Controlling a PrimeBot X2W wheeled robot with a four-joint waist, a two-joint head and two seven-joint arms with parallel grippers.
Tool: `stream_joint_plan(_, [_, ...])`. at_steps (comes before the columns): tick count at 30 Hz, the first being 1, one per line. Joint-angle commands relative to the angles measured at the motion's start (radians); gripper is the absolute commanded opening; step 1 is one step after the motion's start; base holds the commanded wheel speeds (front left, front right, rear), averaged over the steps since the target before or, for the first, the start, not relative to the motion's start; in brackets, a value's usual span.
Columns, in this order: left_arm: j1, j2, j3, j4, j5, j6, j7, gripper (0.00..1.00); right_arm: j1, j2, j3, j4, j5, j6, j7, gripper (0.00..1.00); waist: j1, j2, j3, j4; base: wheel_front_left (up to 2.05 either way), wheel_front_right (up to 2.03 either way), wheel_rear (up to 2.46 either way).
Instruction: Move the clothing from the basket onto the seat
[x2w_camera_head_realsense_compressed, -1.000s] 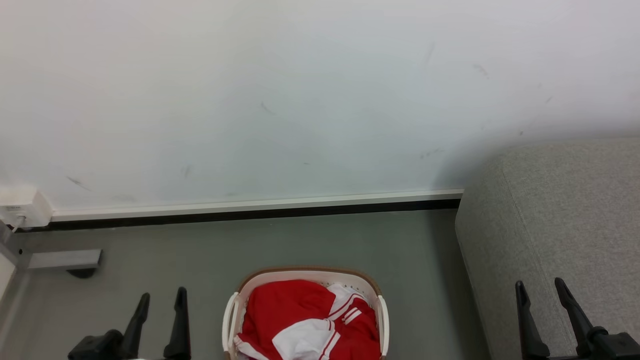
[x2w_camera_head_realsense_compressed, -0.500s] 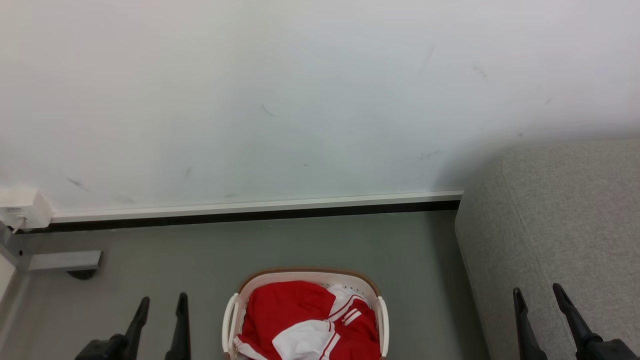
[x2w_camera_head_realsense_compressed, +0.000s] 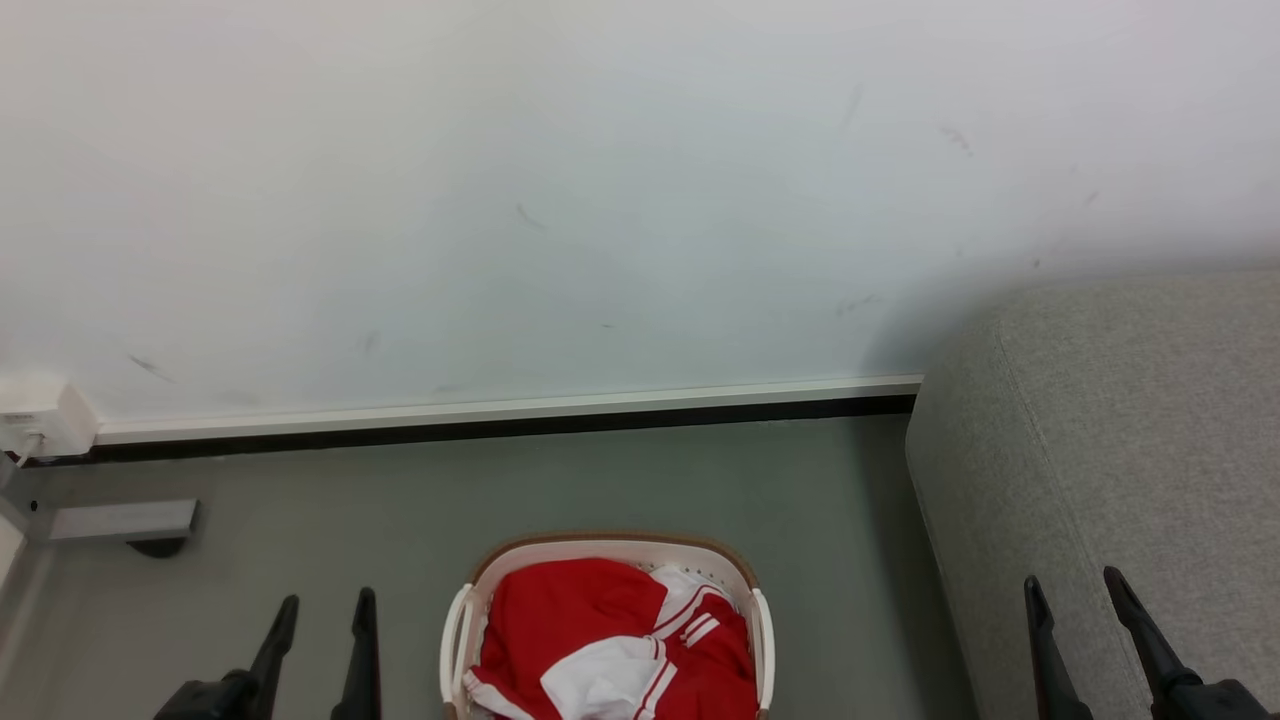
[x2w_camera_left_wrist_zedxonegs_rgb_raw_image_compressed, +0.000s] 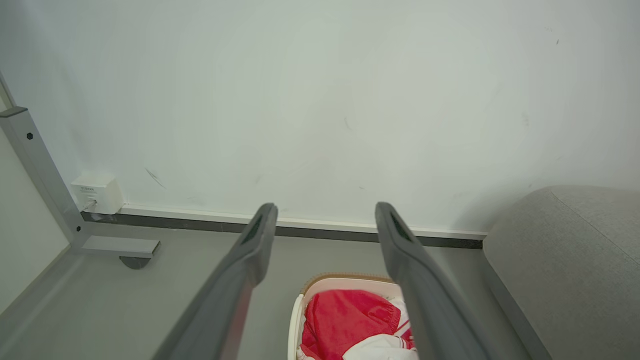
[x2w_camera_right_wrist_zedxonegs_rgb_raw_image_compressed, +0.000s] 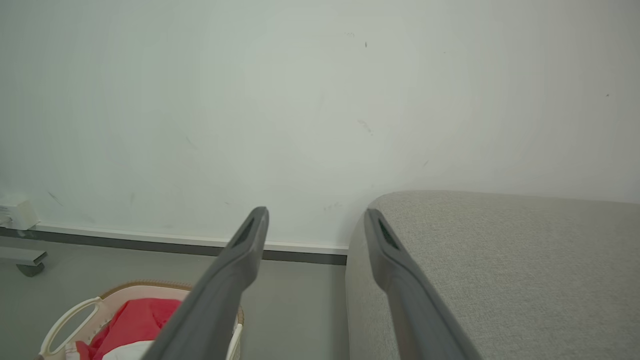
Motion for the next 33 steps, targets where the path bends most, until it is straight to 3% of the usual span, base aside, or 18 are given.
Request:
stream_joint_plan(1, [0.011,0.007,0.001,0.000,0.003,-0.003,-0.001,1.00,0.001,-0.007,0.000,0.002,0.001,-0.002,-0.003,1.00,0.0000,0.0000,0.002,-0.001,0.00,0.00,0.00])
stream_joint_plan(16, [-0.031,0.008,-0.044,-0.012,-0.011,-0.002,-0.001,1.00,-0.035,-0.006,0.010,-0.022,0.005,-0.002,-0.003,1.00,0.0000,0.0000,0.074,-0.054,0.00,0.00,0.00])
stream_joint_plan(25, [-0.133,0.050,-0.200,0.034,-0.059,-0.001,-0.001,1.00,-0.098,-0.005,0.023,-0.057,0.022,-0.002,-0.002,1.00,0.0000,0.0000,0.198,-0.139,0.00,0.00,0.00])
stream_joint_plan(33, [-0.244,0.115,-0.416,0.225,-0.135,-0.001,0.005,1.00,-0.144,-0.005,0.034,-0.089,0.049,-0.002,-0.002,1.00,0.0000,0.0000,0.293,-0.223,0.00,0.00,0.00])
